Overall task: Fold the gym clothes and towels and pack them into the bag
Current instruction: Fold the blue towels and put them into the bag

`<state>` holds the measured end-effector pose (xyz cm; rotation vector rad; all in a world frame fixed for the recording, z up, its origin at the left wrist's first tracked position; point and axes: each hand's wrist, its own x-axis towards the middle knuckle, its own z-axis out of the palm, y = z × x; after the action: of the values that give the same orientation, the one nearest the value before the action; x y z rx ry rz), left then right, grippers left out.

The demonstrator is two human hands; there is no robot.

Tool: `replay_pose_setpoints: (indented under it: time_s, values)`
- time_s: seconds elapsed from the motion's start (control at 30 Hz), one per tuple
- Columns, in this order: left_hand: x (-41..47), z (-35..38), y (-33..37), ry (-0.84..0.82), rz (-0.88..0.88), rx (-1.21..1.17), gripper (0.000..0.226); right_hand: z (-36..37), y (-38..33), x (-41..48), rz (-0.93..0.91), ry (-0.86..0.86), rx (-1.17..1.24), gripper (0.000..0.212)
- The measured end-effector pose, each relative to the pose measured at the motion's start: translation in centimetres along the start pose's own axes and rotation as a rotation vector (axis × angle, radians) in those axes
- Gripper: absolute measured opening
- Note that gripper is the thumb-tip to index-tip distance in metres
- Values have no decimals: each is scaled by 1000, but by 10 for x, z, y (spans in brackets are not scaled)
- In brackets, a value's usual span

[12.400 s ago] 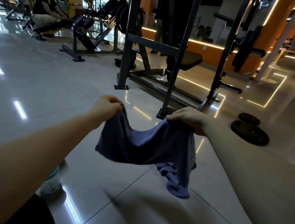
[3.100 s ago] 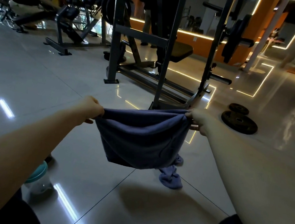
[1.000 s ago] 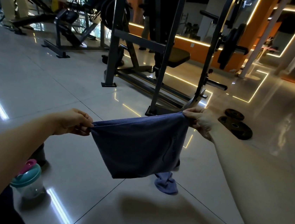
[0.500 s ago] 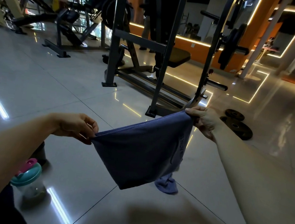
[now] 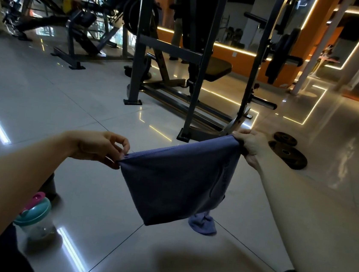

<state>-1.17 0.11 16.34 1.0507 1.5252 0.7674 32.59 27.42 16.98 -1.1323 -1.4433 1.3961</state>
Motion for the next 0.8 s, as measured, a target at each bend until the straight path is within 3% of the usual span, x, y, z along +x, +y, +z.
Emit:
replay_pose_setpoints:
  time_s: [0.13, 0.47, 0.57, 0.7, 0.8]
  values:
    - [0, 4, 7, 38, -13, 153, 18, -3, 0, -5, 30, -5, -64, 6]
    - [1, 8, 19, 209, 64, 260, 12, -2, -1, -5, 56, 88, -65, 8]
    - [3, 11, 22, 242, 84, 300, 22, 2, 1, -4, 38, 112, -215, 2]
    - [9, 15, 25, 273, 77, 352, 35, 14, 5, -9, -15, 175, -514, 30]
    - [11, 16, 25, 321, 84, 367, 36, 17, 4, -11, -19, 211, -528, 33]
